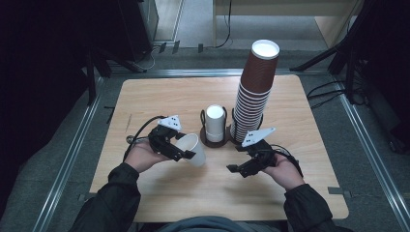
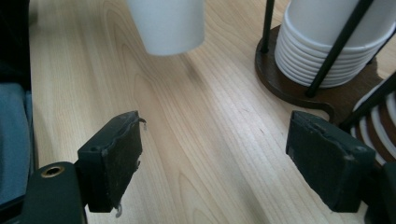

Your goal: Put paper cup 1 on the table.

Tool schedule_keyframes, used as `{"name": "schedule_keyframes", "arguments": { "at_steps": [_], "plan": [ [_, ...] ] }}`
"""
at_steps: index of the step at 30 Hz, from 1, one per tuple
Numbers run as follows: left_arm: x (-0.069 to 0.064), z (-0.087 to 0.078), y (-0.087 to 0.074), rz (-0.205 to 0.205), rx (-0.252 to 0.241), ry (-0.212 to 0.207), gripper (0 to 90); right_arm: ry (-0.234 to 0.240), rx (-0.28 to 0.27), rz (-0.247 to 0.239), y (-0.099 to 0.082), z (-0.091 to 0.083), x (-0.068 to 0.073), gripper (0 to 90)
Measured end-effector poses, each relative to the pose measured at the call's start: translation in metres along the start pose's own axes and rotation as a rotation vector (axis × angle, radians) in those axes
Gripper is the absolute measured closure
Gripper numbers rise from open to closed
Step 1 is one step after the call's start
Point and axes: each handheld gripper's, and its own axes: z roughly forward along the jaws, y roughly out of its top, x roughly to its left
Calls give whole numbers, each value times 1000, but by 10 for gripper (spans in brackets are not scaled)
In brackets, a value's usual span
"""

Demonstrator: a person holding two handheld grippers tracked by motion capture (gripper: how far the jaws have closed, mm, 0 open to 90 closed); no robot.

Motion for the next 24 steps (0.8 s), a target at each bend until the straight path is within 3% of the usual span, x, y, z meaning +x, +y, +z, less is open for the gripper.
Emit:
{"name": "schedule_keyframes", "arguments": {
  "at_steps": [16, 24],
  "plan": [
    [27, -14, -18, -90, 2, 73, 254, -2, 18, 5, -2, 1, -4, 184],
    [47, -26, -34, -148, -13, 136, 253, -3, 25, 9, -3, 1, -5, 184]
  ]
}}
